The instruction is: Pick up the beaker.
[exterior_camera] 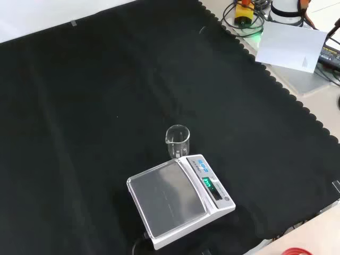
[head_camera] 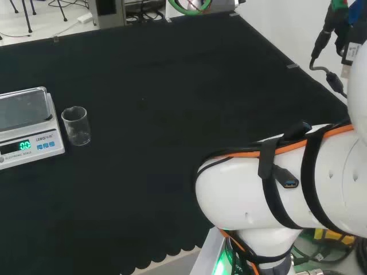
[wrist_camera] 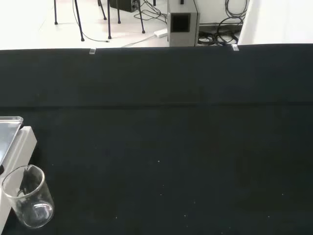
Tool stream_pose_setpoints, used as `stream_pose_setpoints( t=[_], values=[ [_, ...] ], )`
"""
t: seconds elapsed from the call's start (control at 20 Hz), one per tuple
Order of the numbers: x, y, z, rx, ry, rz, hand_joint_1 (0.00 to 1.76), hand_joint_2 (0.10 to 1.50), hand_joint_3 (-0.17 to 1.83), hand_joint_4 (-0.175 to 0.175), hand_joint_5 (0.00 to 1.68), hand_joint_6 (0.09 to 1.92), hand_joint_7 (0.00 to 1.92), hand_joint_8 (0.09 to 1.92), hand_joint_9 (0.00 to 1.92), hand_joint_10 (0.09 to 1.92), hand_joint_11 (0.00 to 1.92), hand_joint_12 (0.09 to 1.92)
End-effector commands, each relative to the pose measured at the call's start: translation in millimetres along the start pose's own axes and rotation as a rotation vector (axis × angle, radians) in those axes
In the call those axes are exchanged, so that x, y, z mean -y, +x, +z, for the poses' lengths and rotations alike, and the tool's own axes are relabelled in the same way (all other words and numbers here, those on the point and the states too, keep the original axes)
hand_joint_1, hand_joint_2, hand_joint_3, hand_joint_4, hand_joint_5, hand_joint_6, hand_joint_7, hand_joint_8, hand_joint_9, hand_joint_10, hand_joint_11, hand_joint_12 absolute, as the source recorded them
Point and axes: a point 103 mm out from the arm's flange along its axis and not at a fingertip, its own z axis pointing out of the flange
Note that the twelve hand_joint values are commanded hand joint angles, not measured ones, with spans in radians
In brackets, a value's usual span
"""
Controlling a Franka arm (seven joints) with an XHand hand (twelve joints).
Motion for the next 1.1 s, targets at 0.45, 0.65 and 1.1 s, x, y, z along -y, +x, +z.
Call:
stream_pose_setpoints(
  t=[0.45,0.65,1.1],
  values=[
    [-51.6,-40.3,74.9,-0.101,0.077,-0.089,0.54,0.65,0.23,0.012,0.16,0.09,0.13,0.66,0.17,0.88,0.00,1.38],
    [-83.4,-54.4,112.2,-0.091,0.099,-0.104,0.55,0.65,0.23,0.009,0.16,0.09,0.13,0.66,0.17,0.88,0.00,1.38],
    [-134.0,31.6,207.3,-0.098,0.175,-0.250,0.56,0.67,0.21,0.005,0.15,0.09,0.13,0.66,0.17,0.88,0.00,1.41]
  ],
)
